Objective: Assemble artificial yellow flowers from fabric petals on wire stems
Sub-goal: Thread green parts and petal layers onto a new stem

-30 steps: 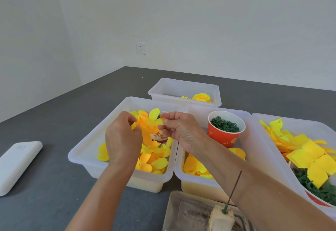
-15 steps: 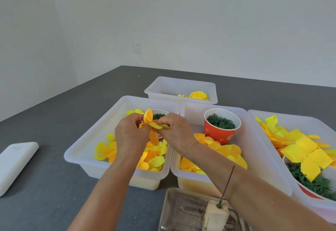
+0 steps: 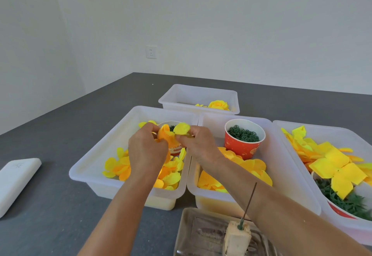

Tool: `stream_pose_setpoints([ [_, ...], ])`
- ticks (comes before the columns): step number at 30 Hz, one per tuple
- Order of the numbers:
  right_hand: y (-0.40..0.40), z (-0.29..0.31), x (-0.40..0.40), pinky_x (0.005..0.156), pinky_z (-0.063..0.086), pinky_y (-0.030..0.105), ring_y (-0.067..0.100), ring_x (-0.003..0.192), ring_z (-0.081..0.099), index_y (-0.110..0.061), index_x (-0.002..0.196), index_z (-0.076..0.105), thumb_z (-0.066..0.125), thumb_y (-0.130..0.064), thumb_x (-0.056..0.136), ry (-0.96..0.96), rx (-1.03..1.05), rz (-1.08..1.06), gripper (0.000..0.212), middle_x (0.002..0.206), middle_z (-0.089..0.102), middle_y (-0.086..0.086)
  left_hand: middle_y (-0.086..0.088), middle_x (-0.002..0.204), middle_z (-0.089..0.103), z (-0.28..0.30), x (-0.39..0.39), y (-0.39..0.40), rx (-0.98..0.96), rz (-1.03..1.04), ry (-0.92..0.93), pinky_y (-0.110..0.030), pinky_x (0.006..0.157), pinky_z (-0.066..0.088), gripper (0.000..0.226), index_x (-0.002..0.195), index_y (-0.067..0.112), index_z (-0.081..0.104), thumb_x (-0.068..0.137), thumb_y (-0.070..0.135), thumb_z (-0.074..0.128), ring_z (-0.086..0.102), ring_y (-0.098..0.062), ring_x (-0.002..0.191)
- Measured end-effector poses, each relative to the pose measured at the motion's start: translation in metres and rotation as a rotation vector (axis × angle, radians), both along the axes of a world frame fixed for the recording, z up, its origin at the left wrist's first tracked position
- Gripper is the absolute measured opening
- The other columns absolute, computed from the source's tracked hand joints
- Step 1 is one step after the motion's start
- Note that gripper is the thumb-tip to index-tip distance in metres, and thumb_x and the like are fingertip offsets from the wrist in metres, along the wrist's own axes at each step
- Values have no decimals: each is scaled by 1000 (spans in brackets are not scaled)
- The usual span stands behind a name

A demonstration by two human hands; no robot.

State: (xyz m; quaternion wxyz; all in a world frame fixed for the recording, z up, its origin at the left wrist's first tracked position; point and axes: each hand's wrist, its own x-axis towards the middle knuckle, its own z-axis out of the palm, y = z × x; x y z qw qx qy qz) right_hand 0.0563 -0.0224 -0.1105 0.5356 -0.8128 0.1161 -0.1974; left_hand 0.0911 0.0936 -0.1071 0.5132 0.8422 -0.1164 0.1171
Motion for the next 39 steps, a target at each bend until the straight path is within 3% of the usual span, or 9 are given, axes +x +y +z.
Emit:
stream_pose_setpoints([
  [2, 3, -2, 1, 64, 48, 27, 21, 66, 59, -2, 86, 70, 64, -15, 87, -26, -47, -3, 14, 76, 66, 14, -8, 77, 64, -1, -1, 0, -1, -1, -8, -41, 61, 55, 10, 90, 9, 63, 82, 6, 56, 62, -32, 67],
  [8, -3, 3, 1, 43, 46, 15, 4, 43, 59, -14, 79, 64, 62, -8, 88, -9, 512, -18, 11, 68, 62, 2, -10, 55, 56, 3, 9, 5, -413, -64, 442, -18, 34, 37, 9, 79, 4, 60, 87, 4, 56, 44, -14, 34],
  [12, -3, 7, 1, 53, 49, 18, 5, 54, 61, -16, 83, 66, 61, -5, 87, -177, 287, -14, 14, 73, 64, 2, -8, 65, 59, -9, 12, 11, -188, 102, 167, -25, 40, 39, 14, 97, 9, 52, 84, 3, 52, 53, -20, 42],
  [18, 1, 3, 2, 81, 54, 36, 26, 94, 63, -9, 87, 73, 61, 8, 82, -193, 0, -54, 21, 99, 69, 12, -11, 65, 63, -18, 23, 17, 172, 39, 222, -30, 45, 51, 21, 101, 17, 45, 86, 3, 50, 61, -22, 45],
  [23, -1, -3, 1, 87, 51, 37, 27, 100, 62, 1, 98, 71, 55, 14, 83, -248, -159, 8, 25, 106, 66, 16, -13, 113, 60, -15, 26, 24, 482, 42, 136, -32, 75, 43, 30, 115, 8, 57, 89, 23, 59, 56, -31, 100],
  [26, -2, -5, 1, 88, 50, 29, 25, 102, 61, 3, 99, 71, 55, 16, 81, -265, -185, 48, 27, 107, 66, 17, -16, 92, 68, -2, 21, 24, 157, 77, 78, -38, 74, 47, 28, 91, 6, 61, 95, 30, 46, 60, -34, 87],
  [29, -1, -5, 2, 89, 50, 31, 25, 101, 63, 3, 98, 72, 59, 15, 79, -270, -209, 81, 26, 106, 67, 16, -8, 66, 68, 14, 12, 18, -383, -206, 606, -29, 55, 55, 23, 85, 7, 57, 89, 28, 61, 65, -21, 57],
  [31, -2, -3, 0, 91, 50, 33, 23, 102, 63, 1, 101, 71, 63, 14, 78, -236, -190, 128, 28, 107, 67, 13, -4, 52, 64, 14, 10, 14, -562, -302, 701, -19, 44, 51, 10, 81, 5, 56, 83, 4, 66, 62, -12, 45],
  [39, -80, 14, -33, 68, 44, 4, -2, 80, 57, -15, 98, 72, 66, -7, 83, 12, -44, -117, 18, 101, 69, -2, -21, 62, 62, -7, 29, 10, 37, 1, 324, -39, 58, 58, 21, 62, 4, 49, 75, -12, 54, 61, -28, 49],
])
